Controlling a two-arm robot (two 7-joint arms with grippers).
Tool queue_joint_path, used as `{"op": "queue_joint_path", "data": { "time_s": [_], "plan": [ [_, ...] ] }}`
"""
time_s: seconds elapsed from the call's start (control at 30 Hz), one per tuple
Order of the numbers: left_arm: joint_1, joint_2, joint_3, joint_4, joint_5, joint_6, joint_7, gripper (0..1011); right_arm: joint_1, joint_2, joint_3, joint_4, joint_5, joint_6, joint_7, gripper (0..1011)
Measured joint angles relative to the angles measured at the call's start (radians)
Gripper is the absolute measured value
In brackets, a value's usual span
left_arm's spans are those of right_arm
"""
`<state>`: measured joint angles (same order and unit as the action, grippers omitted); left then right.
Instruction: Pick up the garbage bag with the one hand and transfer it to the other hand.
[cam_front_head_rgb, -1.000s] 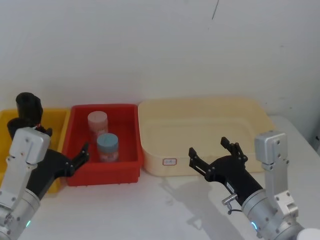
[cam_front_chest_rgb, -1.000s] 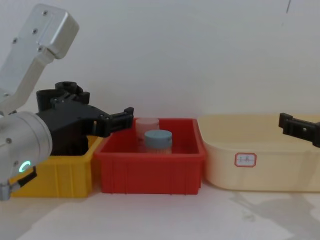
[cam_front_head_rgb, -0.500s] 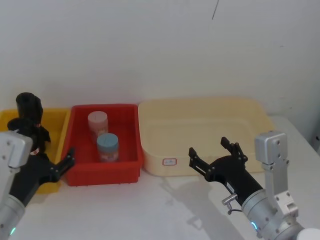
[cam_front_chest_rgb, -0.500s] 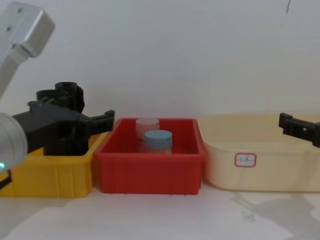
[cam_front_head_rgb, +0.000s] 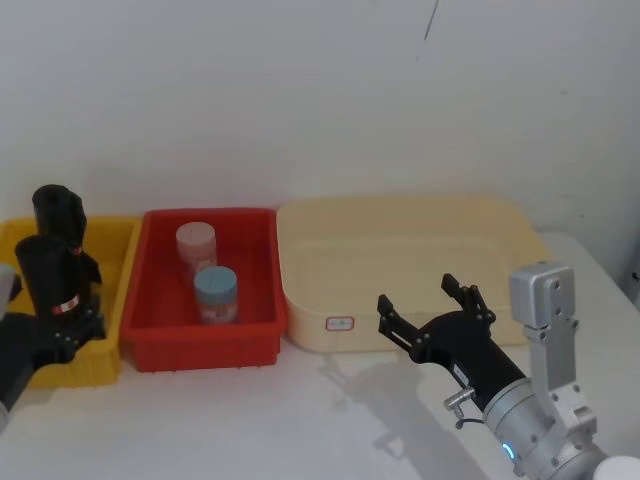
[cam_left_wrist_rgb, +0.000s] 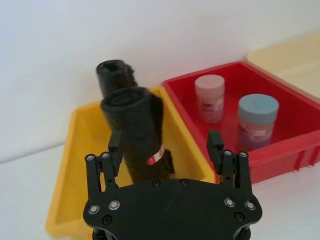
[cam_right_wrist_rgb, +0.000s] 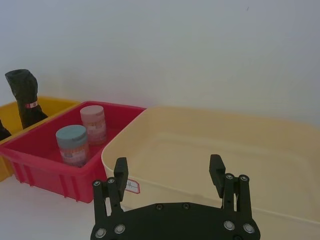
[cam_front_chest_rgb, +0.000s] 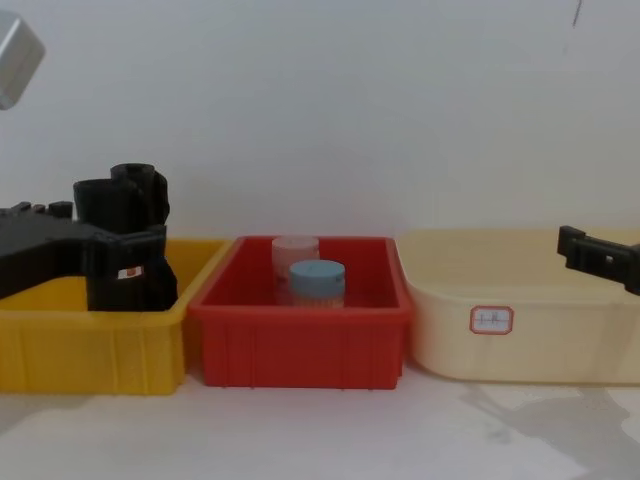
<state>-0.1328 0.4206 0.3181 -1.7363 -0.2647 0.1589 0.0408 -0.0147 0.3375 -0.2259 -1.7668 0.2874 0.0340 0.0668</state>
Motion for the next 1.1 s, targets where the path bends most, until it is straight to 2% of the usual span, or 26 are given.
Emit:
{"op": "queue_joint_path", "data": {
  "time_s": [0.33,0.53,0.83,1.1],
  "plan": [
    [-0.026,-0.015,-0.028,0.034,-0.017,0.042,0.004,1000,0.0,0.0,0.0,0.0,0.0,0.0,0.0,1000],
    [-0.065,-0.031,-0.036,0.081,-0.022,0.057,-0.003,1000,0.0,0.0,0.0,0.0,0.0,0.0,0.0,1000],
    [-0.123,-0.054,-0.031,0.151,-0.012,0.061,-0.014,1000,0.0,0.0,0.0,0.0,0.0,0.0,0.0,1000],
    [-0.153,-0.066,-0.025,0.185,-0.001,0.061,-0.019,992,0.0,0.0,0.0,0.0,0.0,0.0,0.0,1000]
  ]
}}
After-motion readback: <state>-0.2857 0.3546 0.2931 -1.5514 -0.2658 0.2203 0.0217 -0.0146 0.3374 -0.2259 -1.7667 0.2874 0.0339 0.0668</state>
